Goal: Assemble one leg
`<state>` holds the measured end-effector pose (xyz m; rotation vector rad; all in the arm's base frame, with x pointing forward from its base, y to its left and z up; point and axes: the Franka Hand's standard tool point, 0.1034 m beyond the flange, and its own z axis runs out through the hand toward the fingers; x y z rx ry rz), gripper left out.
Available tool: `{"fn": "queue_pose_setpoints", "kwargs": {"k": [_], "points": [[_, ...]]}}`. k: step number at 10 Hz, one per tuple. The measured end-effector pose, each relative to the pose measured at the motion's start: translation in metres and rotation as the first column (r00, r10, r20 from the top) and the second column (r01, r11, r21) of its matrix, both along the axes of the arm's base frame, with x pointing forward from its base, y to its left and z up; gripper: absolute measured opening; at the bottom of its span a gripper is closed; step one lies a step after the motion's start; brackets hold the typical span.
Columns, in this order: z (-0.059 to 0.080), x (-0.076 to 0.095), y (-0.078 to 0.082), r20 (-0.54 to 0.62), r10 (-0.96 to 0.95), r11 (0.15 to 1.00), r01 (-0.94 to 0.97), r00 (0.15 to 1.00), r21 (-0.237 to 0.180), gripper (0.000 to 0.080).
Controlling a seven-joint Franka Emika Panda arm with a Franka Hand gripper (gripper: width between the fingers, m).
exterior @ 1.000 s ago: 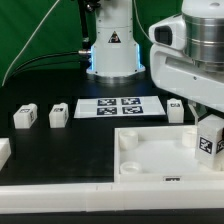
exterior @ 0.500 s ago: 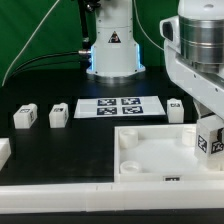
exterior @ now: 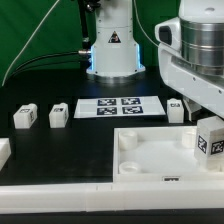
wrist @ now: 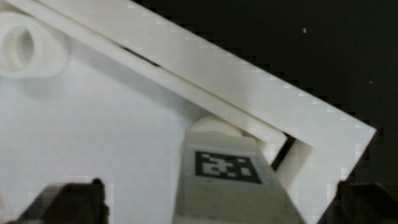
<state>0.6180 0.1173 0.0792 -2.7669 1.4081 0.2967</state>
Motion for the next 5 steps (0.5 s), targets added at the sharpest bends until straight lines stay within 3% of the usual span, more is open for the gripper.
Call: {"fn": "queue_pose_setpoints", "kwargs": {"k": [3, 5], "points": [[-0.0013, -0.0023, 0.0002, 0.037, 0.346, 0.936, -0.348, 0.937, 0.052, 0.0649], [-0.0011, -0.0024, 0.0011, 0.072, 0.530, 0.842, -0.535, 0.845, 0.073, 0.0649]]}}
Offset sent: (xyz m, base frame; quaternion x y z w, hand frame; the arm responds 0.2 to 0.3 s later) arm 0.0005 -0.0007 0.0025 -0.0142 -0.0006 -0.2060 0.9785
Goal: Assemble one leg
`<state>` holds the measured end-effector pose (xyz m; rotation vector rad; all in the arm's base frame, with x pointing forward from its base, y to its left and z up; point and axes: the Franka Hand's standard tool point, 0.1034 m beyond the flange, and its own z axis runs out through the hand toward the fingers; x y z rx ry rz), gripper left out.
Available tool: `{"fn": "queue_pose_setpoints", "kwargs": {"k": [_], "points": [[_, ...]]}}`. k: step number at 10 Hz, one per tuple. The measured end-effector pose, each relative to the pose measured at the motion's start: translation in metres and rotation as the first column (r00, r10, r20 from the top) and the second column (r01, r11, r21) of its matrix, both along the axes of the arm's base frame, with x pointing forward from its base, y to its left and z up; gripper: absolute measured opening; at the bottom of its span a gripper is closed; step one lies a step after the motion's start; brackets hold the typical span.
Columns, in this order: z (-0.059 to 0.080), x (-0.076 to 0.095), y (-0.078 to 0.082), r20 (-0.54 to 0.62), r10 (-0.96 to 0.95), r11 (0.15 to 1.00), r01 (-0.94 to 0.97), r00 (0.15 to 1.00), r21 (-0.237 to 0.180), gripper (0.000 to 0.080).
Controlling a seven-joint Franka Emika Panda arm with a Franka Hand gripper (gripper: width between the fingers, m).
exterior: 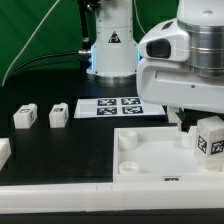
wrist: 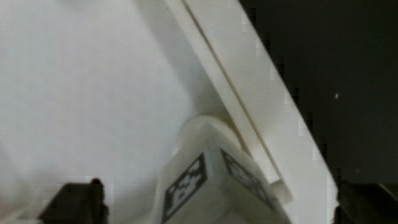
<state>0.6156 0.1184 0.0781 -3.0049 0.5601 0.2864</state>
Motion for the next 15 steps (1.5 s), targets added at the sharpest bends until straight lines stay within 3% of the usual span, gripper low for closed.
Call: {"fn": "queue_pose_setpoints", "kwargs": {"k": [2, 4, 5, 8, 9, 10, 11, 12, 15], "points": [[0.0013, 0.0007, -0.0006, 0.024, 0.221, 0.975, -0.221, 0.975, 0.025, 0.0649], [0.0050, 0.0023, -0.0004, 0.037, 0.421, 0.906, -0.422, 0.906, 0.028, 0.0649], [0.0059, 0.0036, -0.0015, 0.054, 0.550, 0.833, -0.552, 0.833, 0.034, 0.0649], [0.0058, 0.0042, -0.0019, 0.060, 0.570, 0.819, -0.573, 0.819, 0.036, 0.0649], [0.0058, 0.0042, -0.0019, 0.060, 0.570, 0.819, -0.573, 0.819, 0.036, 0.0560], [0.0058, 0.0042, -0.0020, 0.060, 0.570, 0.819, -0.573, 0.819, 0.036, 0.0560], [0.0058, 0.0042, -0.0022, 0.060, 0.570, 0.819, -0.572, 0.819, 0.035, 0.0359], [0.0057, 0.0042, -0.0029, 0.059, 0.569, 0.820, -0.572, 0.820, 0.035, 0.0292], [0.0055, 0.0044, -0.0049, 0.055, 0.544, 0.837, -0.546, 0.837, 0.032, 0.0292]]}}
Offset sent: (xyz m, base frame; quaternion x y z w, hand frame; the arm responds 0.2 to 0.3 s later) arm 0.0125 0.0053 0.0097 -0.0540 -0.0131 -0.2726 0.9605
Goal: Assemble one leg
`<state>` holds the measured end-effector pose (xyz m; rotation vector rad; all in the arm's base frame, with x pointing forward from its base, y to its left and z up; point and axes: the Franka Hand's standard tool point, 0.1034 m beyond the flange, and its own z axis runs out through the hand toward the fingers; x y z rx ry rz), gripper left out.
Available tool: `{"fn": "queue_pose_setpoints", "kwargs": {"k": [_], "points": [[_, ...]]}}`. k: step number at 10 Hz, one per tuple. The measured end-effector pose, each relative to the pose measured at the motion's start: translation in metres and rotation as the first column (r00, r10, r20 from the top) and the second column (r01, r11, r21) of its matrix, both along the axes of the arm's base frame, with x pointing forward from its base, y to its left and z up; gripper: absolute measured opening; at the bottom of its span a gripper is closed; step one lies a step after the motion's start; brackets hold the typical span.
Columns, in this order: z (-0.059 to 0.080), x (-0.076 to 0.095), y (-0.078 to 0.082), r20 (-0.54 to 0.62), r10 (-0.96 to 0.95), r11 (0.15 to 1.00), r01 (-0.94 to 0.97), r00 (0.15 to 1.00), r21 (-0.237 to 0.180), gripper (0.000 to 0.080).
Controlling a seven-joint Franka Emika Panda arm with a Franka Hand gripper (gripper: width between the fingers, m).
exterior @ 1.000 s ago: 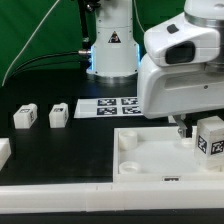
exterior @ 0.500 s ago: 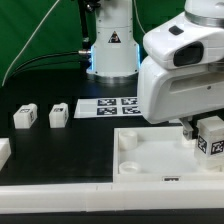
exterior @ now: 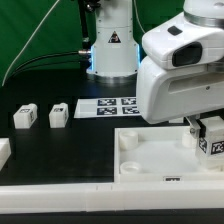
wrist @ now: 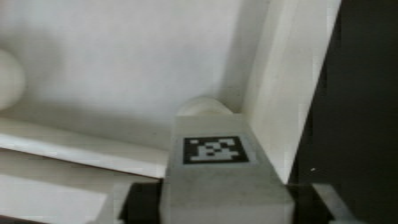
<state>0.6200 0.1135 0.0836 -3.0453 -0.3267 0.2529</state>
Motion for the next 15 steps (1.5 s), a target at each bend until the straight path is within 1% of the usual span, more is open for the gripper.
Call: {"fn": "queue_pose_setpoints", "kwargs": {"k": [1, 2, 3, 5, 6, 7, 9, 10, 11, 12, 14, 15], "points": [[0.000, 0.001, -0.005, 0.002, -0.010, 1.000, 0.010, 1.000, -0.001, 0.0292], [0.000, 0.002, -0.006, 0.000, -0.095, 0.995, 0.095, 0.995, -0.009, 0.0292], [0.000, 0.001, -0.004, -0.007, -0.222, 0.975, 0.222, 0.975, -0.021, 0.0292], [-0.001, 0.001, -0.003, -0.016, -0.464, 0.885, 0.463, 0.885, -0.054, 0.0294], [-0.001, 0.001, -0.003, -0.011, -0.537, 0.842, 0.536, 0.843, -0.068, 0.0294], [-0.001, 0.002, -0.001, -0.006, -0.652, 0.755, 0.649, 0.758, -0.092, 0.0294], [-0.001, 0.001, 0.002, 0.004, -0.778, 0.623, 0.773, 0.628, -0.122, 0.0294], [-0.001, 0.001, 0.004, 0.007, -0.848, 0.524, 0.841, 0.530, -0.139, 0.0294], [-0.001, 0.001, 0.004, 0.013, -0.882, 0.465, 0.873, 0.472, -0.148, 0.0294], [-0.001, 0.001, 0.005, 0.023, -0.927, 0.367, 0.916, 0.375, -0.163, 0.0294], [-0.001, 0.001, 0.006, 0.042, -0.975, 0.206, 0.961, 0.217, -0.184, 0.0294], [-0.001, 0.002, 0.006, 0.046, -0.983, 0.164, 0.968, 0.175, -0.188, 0.0294]]}}
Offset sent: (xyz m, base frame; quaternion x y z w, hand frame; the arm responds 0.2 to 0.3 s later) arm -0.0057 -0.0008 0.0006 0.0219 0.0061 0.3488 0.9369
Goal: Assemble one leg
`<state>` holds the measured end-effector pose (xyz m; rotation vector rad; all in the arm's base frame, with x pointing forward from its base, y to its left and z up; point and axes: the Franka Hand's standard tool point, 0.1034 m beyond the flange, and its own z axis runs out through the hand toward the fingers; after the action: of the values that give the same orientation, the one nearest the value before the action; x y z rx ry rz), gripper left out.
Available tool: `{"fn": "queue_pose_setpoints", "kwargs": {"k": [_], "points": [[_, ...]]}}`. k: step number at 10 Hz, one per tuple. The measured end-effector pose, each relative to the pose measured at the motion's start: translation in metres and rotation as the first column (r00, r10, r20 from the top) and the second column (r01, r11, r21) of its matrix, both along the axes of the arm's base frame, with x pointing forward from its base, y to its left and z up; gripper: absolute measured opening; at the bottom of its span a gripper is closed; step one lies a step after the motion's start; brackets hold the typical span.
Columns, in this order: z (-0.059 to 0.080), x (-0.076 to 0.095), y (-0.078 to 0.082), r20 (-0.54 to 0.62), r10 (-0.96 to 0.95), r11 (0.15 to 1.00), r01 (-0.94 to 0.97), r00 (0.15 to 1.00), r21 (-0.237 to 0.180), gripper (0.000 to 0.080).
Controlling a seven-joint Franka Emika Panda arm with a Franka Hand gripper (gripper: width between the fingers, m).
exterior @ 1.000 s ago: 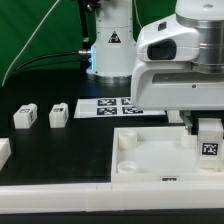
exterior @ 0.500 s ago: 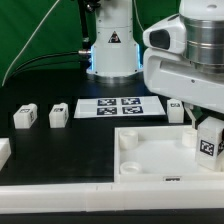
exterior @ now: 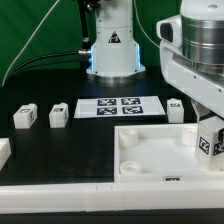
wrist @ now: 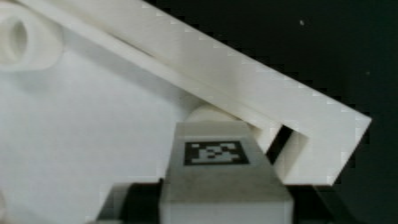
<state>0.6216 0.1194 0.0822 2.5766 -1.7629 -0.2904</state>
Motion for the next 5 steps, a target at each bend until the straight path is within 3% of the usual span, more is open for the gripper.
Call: {"fn": "queue_pose_setpoints", "kwargs": {"k": [1, 4, 5], "points": [[0.0001, 0.0004, 0.0002, -0.007, -0.086, 0.996, 0.086, 0.996, -0.008, 0.0294], [0.0001, 0.0004, 0.0004, -0.004, -0.049, 0.999, 0.049, 0.999, -0.002, 0.0294], [0.0000, 0.0003, 0.0005, 0.000, -0.013, 1.000, 0.013, 1.000, 0.004, 0.0450]]}}
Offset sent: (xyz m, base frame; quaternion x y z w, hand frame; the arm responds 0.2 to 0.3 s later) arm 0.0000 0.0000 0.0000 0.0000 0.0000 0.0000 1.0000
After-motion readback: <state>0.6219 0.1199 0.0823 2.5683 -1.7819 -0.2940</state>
